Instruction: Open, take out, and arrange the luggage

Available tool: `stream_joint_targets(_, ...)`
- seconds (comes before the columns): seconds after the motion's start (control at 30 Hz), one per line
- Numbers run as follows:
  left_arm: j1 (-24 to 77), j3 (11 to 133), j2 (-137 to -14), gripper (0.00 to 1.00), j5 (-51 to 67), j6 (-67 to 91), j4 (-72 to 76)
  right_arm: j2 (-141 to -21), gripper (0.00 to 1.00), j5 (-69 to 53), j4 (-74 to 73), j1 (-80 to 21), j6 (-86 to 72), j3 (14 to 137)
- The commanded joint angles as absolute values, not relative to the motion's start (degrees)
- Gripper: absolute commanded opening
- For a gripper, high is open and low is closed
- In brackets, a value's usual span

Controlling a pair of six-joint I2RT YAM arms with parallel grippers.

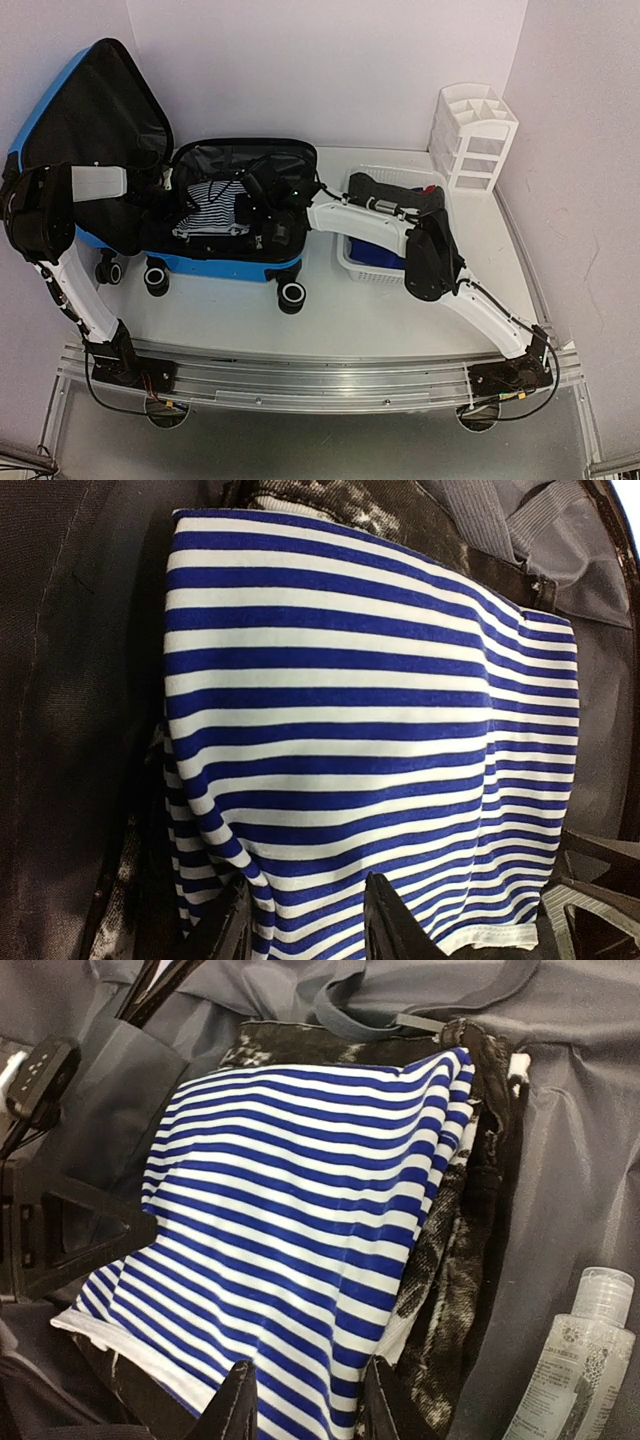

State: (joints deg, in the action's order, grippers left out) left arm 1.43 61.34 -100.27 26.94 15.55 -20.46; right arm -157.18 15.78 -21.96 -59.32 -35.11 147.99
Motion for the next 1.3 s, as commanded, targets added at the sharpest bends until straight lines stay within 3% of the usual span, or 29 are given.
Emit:
stream_joint_targets(0.0,1.4,60.4,-100.7,0.37,28.8,16.7,-19.9,-154.9,0.32,15.2,-21.8,-59.0,-36.6,146.9)
stream_joint_targets(0.4,1.4,60.6,-101.0,0.38,29.2,17.0,-20.1,-145.3,0.42,10.5,-28.2,-58.1,-49.6,139.9)
stream_joint_targets(0.5,1.4,60.5,-100.9,0.38,29.2,17.0,-20.2,-146.3,0.40,7.7,-28.4,-57.9,-52.4,140.1)
stream_joint_targets(0.63,1.4,60.5,-100.6,0.38,29.2,16.9,-20.3,-147.5,0.30,5.4,-29.4,-57.1,-55.7,140.3)
stream_joint_targets(1.27,1.4,60.9,-101.5,0.38,29.4,17.2,-20.3,-155.8,0.29,-5.0,-29.8,-55.0,-61.7,147.9)
